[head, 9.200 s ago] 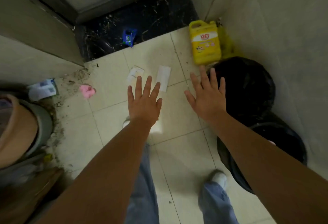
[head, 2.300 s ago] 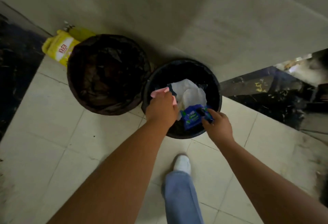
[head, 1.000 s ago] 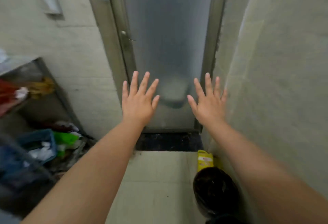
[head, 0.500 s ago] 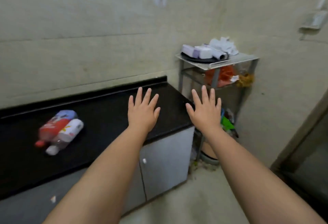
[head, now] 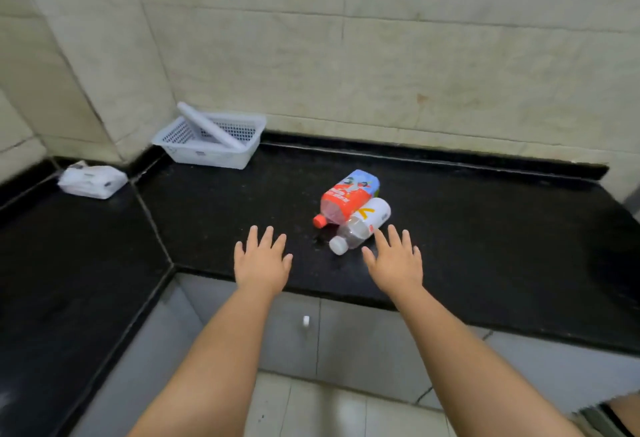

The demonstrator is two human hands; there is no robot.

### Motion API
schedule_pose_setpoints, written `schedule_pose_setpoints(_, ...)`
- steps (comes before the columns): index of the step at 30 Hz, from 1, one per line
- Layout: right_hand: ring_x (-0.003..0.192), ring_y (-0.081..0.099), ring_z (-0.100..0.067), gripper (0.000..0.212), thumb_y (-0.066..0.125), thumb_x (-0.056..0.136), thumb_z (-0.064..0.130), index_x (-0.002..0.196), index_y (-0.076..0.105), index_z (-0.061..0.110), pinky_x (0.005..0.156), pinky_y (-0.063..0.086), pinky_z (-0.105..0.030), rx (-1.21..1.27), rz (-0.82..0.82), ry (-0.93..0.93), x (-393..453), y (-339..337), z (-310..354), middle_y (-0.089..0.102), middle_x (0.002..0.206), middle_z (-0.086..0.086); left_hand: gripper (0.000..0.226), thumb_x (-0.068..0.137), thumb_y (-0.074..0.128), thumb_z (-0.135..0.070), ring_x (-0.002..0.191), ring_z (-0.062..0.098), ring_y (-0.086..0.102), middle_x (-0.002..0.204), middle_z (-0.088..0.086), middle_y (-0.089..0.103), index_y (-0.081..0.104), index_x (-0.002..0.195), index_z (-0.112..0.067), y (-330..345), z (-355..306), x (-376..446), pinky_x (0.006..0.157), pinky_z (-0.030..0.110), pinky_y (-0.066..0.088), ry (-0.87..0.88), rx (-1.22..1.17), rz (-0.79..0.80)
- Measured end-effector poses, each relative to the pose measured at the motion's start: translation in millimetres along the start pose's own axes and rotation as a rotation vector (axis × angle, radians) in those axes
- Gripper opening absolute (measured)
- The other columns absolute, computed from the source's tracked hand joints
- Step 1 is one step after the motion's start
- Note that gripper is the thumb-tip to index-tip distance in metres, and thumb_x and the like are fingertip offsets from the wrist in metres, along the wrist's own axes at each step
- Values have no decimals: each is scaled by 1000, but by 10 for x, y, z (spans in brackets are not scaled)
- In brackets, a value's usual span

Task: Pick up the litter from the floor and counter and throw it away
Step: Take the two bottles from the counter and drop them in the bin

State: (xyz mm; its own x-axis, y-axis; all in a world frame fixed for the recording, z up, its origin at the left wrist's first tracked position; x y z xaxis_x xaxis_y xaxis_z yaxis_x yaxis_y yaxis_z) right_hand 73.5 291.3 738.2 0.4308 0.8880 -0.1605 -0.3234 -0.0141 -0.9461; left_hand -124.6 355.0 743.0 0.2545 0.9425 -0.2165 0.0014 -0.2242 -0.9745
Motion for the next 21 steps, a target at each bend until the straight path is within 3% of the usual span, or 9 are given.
schedule_pose_setpoints(6, 140, 26, -32, 57, 35, 95, 43, 144, 28, 16, 113, 26, -48, 40, 56, 122, 897, 351, 122, 29, 153, -10, 51, 102, 23, -38, 150, 23, -7, 162, -3, 0, 11, 151, -27, 135, 196, 768, 122, 43, 8, -23, 21, 71)
schedule_pose_setpoints(10, 134, 35, -36, 79, 48, 87, 51, 148, 13, 14, 112, 27, -49, 265, 79, 389, 1486, 446, 11, 24, 153, -14, 54, 101, 28, -38, 150, 22, -7, 162, -3, 0, 11, 151, -27, 80, 20, 1430, 122, 43, 7, 17, 34, 120)
schedule_pose_setpoints(14, 127, 42, -40, 99, 67, 78, 38, 149, 1, 18, 103, 40, -44, 542, 88, 559, 1808, 550, -48, 22, 147, -19, 59, 100, 35, -38, 150, 22, -2, 162, 1, 4, 10, 151, -24, 1, -351, 1968, 122, 42, 11, 127, 22, 152)
schedule_pose_setpoints(21, 126, 41, -35, 89, 63, 82, 35, 148, 4, 32, 98, 44, -39, 330, 34, 553, 1942, 448, -342, 25, 145, -10, 75, 90, 51, -47, 141, 30, 25, 156, 11, 21, 13, 150, -22, 161, -1112, 2457, 112, 44, 30, 358, -82, 263)
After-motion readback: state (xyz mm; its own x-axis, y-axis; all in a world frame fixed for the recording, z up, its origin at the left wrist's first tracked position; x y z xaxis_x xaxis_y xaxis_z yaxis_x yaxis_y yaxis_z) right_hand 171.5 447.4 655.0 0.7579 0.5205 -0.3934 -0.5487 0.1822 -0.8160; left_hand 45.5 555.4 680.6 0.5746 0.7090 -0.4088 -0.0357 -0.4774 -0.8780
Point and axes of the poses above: each hand's wrist, its own x-axis towards the middle knuckle, its own y-axis out of the palm, z = x × y, the point moved 7 cm from there along x, towards the middle knuckle
